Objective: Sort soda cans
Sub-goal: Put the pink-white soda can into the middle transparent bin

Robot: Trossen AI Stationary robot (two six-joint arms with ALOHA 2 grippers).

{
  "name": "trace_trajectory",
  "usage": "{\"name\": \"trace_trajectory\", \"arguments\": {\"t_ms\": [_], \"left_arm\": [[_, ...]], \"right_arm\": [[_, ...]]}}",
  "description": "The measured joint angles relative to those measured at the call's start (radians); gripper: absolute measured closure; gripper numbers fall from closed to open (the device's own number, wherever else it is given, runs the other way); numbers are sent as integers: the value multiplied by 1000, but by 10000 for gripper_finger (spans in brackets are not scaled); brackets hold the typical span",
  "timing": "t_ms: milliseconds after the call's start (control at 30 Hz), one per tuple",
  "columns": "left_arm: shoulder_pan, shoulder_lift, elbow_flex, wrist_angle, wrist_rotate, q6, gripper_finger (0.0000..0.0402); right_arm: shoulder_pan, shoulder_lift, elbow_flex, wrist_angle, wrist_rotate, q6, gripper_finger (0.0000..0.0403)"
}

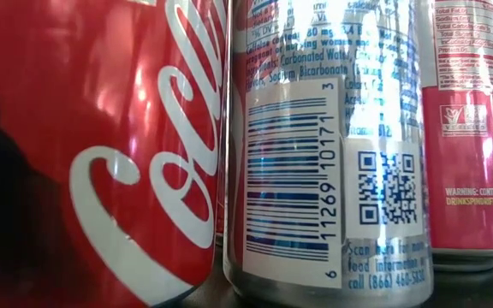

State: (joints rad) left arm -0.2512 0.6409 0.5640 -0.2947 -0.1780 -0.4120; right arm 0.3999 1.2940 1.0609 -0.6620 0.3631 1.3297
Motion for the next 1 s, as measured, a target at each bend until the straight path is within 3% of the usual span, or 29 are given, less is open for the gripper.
{"name": "trace_trajectory", "arguments": {"t_ms": [200, 400, 533, 767, 1000], "left_arm": [[0, 0, 0, -1, 0, 0, 348], [0, 0, 0, -2, 0, 0, 348], [0, 0, 0, -2, 0, 0, 348], [0, 0, 0, -2, 0, 0, 348], [0, 0, 0, -2, 0, 0, 348]], "right_arm": [[20, 97, 173, -245, -8, 87, 403], [35, 166, 323, -490, -169, 146, 403], [87, 165, 334, -560, -170, 165, 403], [220, 162, 334, -731, -130, 386, 403], [328, 103, 334, -824, -108, 498, 403]]}}
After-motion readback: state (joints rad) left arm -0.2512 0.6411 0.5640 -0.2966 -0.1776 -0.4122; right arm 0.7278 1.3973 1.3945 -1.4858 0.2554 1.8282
